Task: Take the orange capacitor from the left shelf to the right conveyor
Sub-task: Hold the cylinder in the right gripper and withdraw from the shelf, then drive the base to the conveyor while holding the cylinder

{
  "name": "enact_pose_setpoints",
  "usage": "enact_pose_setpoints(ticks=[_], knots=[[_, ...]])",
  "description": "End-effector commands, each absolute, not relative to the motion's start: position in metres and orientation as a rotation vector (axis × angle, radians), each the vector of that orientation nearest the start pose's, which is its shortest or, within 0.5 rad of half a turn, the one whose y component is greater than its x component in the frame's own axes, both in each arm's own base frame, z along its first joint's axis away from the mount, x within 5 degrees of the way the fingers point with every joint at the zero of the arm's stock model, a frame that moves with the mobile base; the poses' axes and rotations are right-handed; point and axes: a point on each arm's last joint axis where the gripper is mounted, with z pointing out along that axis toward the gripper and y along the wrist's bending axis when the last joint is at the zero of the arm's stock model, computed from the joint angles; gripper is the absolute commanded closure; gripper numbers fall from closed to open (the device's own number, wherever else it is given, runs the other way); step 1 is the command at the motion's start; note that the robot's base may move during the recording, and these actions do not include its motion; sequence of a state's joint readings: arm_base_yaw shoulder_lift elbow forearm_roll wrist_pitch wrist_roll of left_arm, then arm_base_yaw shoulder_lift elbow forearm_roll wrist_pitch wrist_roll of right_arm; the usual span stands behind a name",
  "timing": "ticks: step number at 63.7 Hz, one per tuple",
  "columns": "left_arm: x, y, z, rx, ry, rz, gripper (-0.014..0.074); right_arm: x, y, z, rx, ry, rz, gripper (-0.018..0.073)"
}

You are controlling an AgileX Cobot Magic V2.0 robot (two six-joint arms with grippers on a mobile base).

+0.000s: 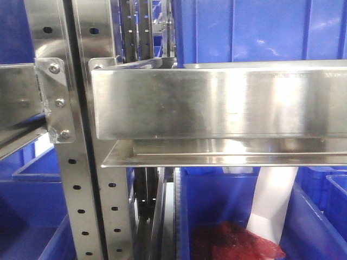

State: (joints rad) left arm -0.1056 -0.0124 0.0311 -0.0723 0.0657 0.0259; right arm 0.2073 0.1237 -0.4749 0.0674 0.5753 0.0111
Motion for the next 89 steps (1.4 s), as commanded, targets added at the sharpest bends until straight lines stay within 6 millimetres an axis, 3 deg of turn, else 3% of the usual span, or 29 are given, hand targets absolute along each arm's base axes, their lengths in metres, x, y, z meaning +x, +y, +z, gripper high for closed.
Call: enact_pose_setpoints(ticks=[1, 89], knots=[[0.0550, -0.0059, 0.2074, 0.043, 1.466, -0.128, 0.0723, 0.0306, 0.0087, 0.3266, -0.141, 1.600, 0.216, 0.0387], [0.0550, -0.0059, 0.2074, 0.043, 1.466, -0.128, 0.0723, 0.0305, 0.0088, 0.3266, -0.143, 1.600, 0.217, 0.0387]])
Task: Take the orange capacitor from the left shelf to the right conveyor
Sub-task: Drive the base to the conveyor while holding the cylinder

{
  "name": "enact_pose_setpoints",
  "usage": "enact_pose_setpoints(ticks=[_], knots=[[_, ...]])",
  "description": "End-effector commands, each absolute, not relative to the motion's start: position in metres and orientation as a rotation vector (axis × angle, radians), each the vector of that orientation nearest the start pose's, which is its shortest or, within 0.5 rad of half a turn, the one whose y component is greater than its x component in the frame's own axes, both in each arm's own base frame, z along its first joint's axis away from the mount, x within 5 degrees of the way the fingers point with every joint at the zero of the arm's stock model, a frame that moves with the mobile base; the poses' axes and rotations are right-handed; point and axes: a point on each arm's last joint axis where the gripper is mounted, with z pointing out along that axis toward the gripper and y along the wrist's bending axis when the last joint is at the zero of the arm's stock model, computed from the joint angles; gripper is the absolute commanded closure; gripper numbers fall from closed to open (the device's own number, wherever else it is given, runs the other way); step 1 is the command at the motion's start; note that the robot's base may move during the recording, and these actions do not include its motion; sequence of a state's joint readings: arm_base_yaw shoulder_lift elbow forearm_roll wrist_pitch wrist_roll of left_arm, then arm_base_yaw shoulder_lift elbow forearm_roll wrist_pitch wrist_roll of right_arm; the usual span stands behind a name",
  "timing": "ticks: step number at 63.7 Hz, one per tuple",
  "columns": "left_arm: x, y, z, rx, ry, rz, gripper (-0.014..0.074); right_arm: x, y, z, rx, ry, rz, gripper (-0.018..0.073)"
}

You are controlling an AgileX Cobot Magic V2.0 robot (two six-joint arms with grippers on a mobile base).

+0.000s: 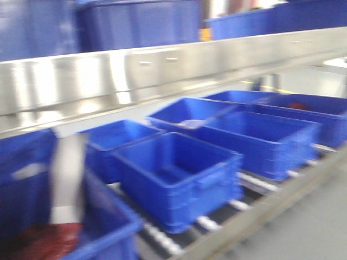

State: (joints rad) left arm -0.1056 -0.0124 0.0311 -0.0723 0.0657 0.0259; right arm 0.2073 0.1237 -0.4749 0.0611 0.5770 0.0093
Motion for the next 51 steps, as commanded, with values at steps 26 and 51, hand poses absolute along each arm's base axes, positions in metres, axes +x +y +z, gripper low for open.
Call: enact_pose_setpoints(ticks=[26, 51], knots=[[0.0550, -0.0059, 0.2074, 0.043, 1.466, -0.128, 0.0723, 0.0305, 0.0088, 0.3266, -0.143, 1.600, 0.217, 0.0387], [0.0550, -0.0059, 0.2074, 0.043, 1.466, -0.128, 0.0723, 0.0305, 0.0088, 0.3266, -0.143, 1.600, 0.217, 0.0387]])
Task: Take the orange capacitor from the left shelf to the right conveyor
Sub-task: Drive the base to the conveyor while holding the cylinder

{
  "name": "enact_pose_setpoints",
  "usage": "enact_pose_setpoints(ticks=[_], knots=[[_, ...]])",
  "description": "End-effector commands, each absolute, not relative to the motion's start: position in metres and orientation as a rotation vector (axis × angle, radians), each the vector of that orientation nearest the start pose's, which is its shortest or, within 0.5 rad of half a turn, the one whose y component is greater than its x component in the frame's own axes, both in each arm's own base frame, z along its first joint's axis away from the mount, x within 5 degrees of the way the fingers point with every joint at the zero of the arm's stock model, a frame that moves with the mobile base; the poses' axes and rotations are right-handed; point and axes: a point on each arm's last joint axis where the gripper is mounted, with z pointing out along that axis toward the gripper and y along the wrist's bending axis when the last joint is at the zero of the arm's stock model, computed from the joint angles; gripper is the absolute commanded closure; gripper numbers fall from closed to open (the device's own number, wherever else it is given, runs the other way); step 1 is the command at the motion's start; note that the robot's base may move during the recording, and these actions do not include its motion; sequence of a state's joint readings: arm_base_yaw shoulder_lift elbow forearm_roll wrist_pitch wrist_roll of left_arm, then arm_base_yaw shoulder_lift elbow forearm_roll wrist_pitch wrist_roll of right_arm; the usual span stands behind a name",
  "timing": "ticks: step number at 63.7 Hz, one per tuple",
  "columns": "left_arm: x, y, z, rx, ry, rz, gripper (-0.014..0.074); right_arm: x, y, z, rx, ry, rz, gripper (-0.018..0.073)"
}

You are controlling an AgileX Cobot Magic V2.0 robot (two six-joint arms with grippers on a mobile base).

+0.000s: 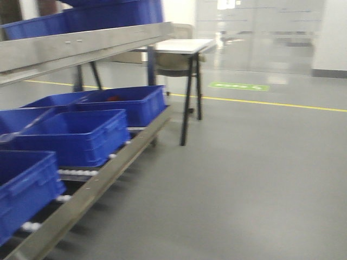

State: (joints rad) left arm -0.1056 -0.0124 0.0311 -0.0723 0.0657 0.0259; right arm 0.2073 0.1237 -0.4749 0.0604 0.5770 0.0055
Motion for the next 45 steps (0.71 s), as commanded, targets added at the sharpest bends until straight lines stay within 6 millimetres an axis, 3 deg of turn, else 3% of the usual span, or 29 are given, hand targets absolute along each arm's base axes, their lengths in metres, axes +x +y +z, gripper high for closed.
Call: enact_pose_setpoints(ticks=[1, 45], knots=[[0.0550, -0.0059, 0.2074, 0.043, 1.466, -0.128, 0.0723, 0.0305, 0.0088, 0.3266, -0.143, 1.600, 0.217, 0.0387], [0.0550, -0.0059, 0.2074, 0.043, 1.466, -0.128, 0.0723, 0.0305, 0.0088, 0.3266, -0.143, 1.600, 0.217, 0.0387]])
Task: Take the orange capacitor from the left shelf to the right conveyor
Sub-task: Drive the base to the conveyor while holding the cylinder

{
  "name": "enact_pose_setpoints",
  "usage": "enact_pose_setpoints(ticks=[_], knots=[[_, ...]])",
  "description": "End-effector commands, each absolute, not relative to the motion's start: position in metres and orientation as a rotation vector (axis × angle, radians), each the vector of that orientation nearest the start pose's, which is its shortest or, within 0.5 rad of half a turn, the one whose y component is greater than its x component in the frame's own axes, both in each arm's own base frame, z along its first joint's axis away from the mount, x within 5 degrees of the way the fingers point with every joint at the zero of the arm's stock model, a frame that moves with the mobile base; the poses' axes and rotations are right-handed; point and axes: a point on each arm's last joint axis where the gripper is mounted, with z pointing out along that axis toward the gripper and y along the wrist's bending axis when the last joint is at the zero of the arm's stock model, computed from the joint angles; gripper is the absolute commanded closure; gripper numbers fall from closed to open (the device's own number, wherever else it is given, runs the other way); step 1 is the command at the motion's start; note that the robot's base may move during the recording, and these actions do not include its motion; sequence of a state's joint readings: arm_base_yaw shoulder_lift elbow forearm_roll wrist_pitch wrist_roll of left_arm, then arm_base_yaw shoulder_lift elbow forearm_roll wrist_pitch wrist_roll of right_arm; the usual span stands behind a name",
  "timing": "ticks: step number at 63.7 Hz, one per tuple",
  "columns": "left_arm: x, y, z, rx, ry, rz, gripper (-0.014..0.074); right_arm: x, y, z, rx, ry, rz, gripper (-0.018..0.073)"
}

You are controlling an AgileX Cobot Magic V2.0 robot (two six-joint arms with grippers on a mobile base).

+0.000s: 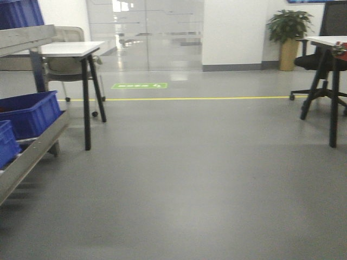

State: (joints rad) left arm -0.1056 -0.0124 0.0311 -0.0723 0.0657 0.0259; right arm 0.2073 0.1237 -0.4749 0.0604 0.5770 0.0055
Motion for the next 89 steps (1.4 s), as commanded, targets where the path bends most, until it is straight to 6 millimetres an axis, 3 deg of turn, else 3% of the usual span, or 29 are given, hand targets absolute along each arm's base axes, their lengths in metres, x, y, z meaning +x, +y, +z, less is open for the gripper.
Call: enact_pose_setpoints(ticks=[1, 89], knots=[[0.0550, -0.0059, 0.2074, 0.043, 1.466, -0.128, 0.0723, 0.0305, 0.0088, 0.3266, -0.143, 1.600, 0.217, 0.0387], [0.0550, -0.0059, 0.2074, 0.043, 1.466, -0.128, 0.0723, 0.0305, 0.0088, 0.3265, -0.143, 1.601, 0.217, 0.0387]])
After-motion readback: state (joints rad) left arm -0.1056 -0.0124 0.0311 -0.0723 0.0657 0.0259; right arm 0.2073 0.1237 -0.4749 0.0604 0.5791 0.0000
